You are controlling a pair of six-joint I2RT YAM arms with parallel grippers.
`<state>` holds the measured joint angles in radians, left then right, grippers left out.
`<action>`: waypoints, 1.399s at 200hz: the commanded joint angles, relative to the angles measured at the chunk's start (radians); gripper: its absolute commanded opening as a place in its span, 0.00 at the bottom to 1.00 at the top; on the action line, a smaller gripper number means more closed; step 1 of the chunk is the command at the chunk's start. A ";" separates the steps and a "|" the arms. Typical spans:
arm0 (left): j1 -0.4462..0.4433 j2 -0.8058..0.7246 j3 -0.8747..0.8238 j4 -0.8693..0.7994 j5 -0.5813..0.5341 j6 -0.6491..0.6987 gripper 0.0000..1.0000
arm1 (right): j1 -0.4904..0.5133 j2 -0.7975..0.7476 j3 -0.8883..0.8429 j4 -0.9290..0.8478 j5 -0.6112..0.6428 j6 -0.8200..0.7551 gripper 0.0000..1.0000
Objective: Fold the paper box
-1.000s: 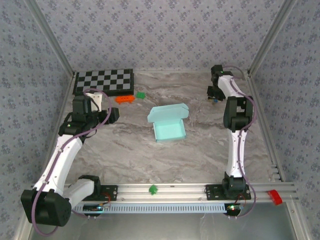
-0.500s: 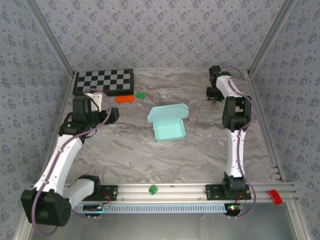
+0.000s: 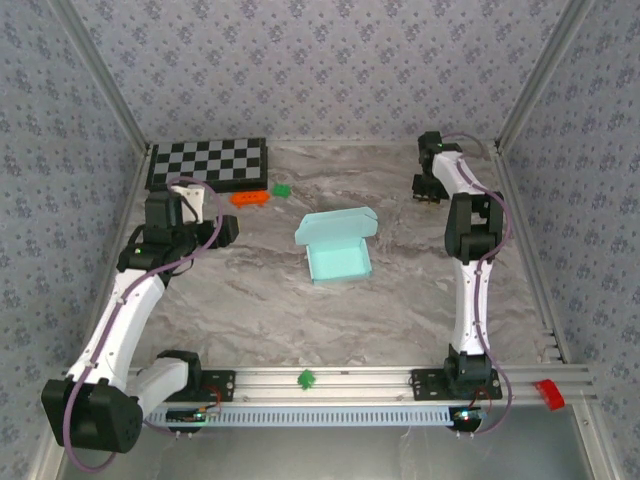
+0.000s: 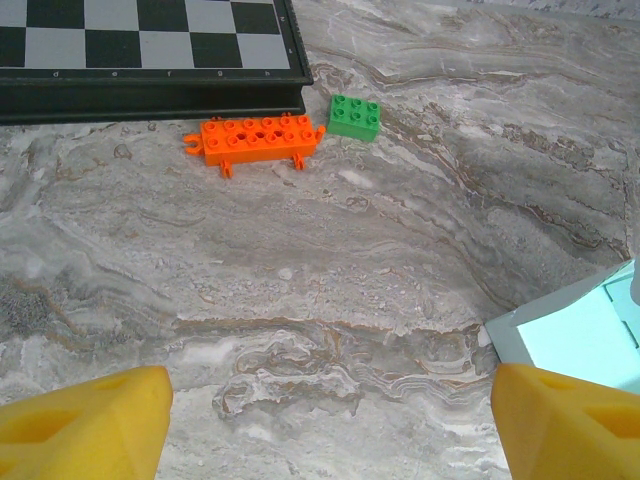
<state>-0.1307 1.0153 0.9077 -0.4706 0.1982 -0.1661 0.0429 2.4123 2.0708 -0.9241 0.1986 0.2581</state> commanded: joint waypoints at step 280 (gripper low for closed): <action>0.009 -0.024 -0.003 0.016 0.024 0.000 0.83 | -0.013 0.015 0.019 -0.023 0.022 0.019 0.27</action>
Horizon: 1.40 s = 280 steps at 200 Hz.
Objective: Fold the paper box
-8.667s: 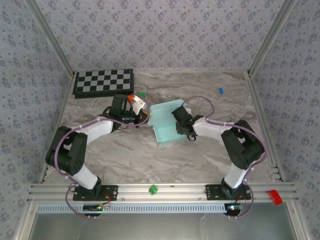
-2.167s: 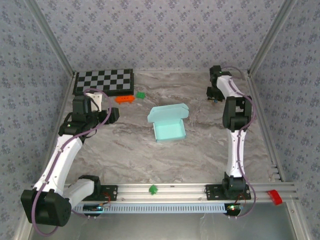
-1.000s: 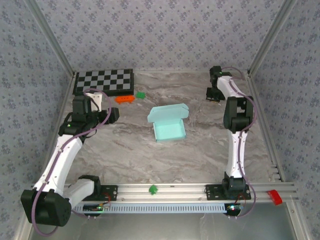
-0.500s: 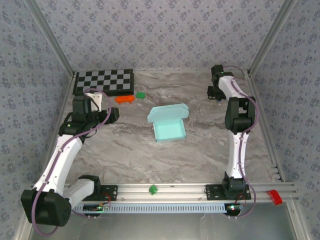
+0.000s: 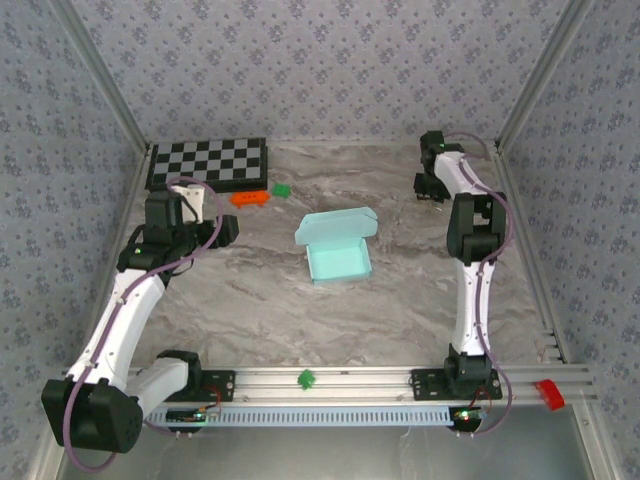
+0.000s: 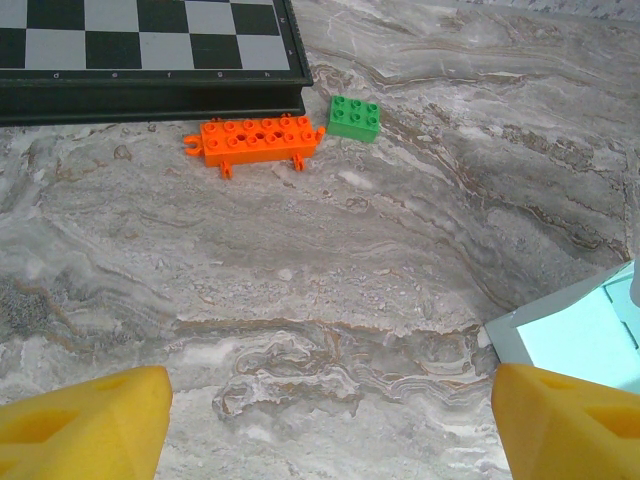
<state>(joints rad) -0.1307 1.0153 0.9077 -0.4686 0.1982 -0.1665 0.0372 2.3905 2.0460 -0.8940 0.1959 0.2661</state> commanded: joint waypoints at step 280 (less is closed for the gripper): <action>0.009 -0.022 -0.005 0.019 0.025 -0.004 0.83 | 0.003 -0.271 -0.238 0.105 -0.194 0.020 0.00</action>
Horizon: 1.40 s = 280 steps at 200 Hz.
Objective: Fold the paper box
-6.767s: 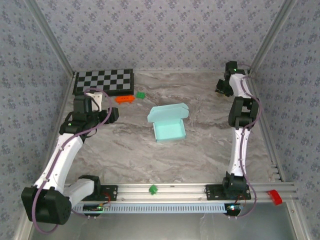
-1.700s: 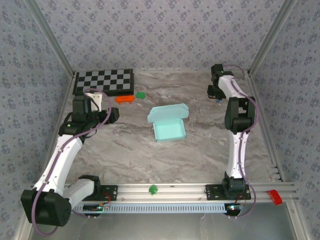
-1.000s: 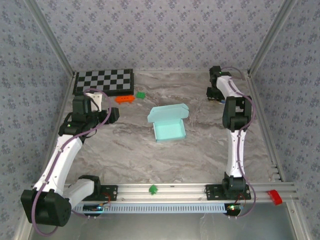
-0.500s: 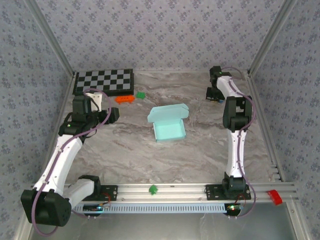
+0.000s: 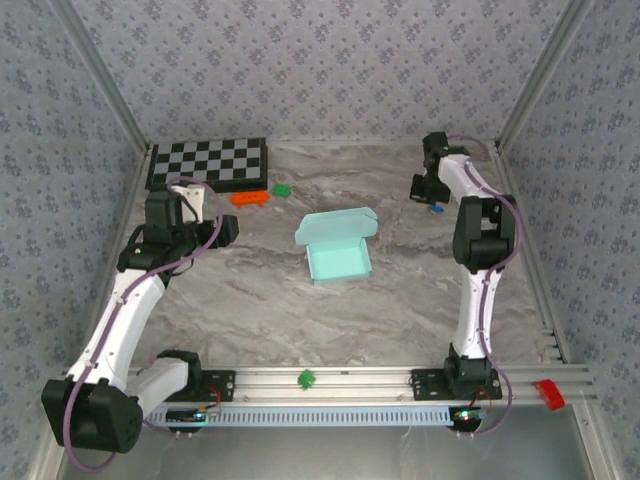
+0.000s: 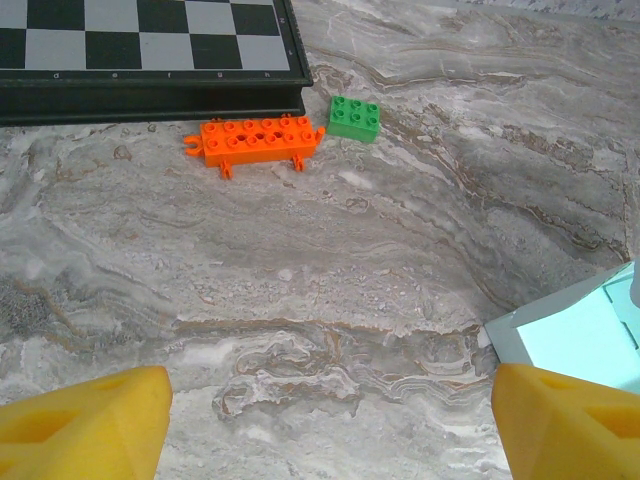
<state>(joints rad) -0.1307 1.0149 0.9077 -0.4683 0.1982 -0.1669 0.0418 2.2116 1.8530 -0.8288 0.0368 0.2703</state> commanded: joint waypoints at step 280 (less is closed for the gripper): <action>0.008 -0.025 -0.007 0.023 0.032 -0.006 0.84 | -0.088 0.092 0.048 -0.031 0.028 0.074 0.59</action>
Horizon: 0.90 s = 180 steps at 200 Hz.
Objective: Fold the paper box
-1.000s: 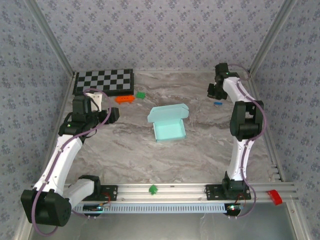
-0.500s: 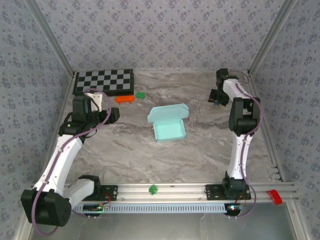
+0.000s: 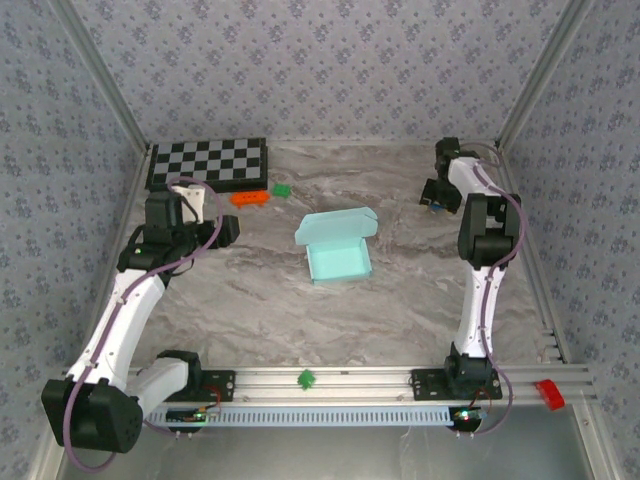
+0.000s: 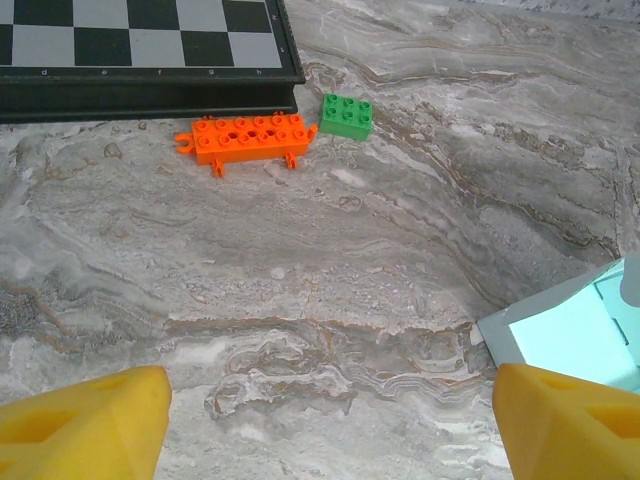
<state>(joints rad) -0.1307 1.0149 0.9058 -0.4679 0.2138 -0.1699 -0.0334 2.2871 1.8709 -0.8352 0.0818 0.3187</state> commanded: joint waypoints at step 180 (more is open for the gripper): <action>0.009 -0.030 -0.007 0.022 0.014 -0.002 0.84 | -0.054 0.065 0.050 0.012 -0.188 0.036 0.36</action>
<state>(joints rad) -0.1307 1.0061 0.9039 -0.4679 0.2165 -0.1696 -0.0975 2.3173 1.9110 -0.8474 -0.0532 0.3592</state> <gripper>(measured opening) 0.836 0.364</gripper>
